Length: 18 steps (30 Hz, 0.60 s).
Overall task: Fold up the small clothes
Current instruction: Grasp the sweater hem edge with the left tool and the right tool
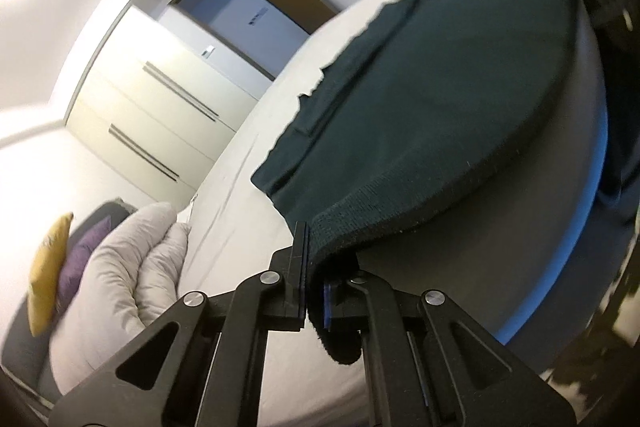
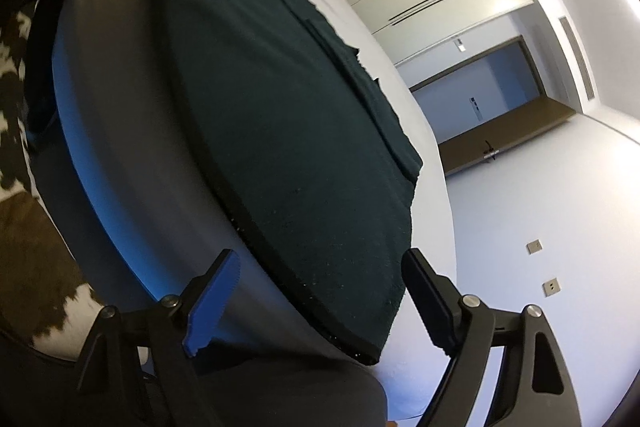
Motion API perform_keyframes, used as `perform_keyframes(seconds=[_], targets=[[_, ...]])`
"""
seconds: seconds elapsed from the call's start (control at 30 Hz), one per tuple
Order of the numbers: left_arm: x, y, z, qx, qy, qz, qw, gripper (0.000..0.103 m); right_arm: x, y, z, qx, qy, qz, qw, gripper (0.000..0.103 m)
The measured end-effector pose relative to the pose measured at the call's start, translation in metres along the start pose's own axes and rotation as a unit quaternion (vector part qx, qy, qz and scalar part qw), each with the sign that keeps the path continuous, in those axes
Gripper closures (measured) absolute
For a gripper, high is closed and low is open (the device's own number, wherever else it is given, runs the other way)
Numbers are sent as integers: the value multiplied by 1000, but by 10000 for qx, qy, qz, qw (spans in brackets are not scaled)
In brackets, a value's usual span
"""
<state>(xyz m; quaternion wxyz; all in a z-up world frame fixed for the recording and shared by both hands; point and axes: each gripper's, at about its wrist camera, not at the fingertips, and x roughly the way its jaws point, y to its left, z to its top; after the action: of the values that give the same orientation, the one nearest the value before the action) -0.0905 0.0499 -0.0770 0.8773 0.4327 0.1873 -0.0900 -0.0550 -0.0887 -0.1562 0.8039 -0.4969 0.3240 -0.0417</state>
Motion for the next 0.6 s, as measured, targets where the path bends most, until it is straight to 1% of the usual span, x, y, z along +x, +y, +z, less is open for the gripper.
perform_keyframes(seconds=[0.03,0.1,0.17,0.27,0.4,0.47,0.53,0.57,0.6], targets=[[1,5,5,-99,-10,-10,9999,99,4,2,0,-87,62,-55,9999,20],[2,16,14,-264,-26,-27,9996,99,13,5,-2,-255,222,-143,9993,26],[4,25,20,-400,-34,-59,9992,99,21,6,-5,-426,348,-186,9983,29],[5,42,30,-598,-37,-157,9981,99,26,6,-7,-524,383,-250,9976,31],[1,54,35,-845,-52,-219,9962,99,27,15,-8,-658,430,-254,9966,34],[-2,56,33,-984,-18,-266,9948,99,30,19,-11,-802,551,-244,9950,37],[-1,61,34,-1071,-2,-293,9938,99,32,19,-14,-787,638,-185,9947,38],[-3,62,33,-1095,2,-300,9935,99,36,17,-15,-769,689,-204,9944,41],[-3,62,33,-1110,1,-307,9933,99,39,15,-16,-741,780,-233,9939,46]])
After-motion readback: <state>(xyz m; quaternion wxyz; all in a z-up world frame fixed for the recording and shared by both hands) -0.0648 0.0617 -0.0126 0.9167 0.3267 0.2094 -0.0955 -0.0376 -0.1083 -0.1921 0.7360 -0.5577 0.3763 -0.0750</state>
